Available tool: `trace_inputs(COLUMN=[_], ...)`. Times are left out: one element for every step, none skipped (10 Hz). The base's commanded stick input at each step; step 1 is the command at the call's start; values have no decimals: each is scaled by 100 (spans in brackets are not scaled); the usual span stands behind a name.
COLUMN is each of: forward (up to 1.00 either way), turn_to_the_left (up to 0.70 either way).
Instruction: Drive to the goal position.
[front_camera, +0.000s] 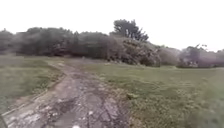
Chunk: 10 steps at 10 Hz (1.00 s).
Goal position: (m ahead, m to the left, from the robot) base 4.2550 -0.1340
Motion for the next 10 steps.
trace_inputs(forward=[70,70,70,70,70,70,70,70,70,70], turn_to_the_left=[0,0,0,0,0,0,0,0,0,0])
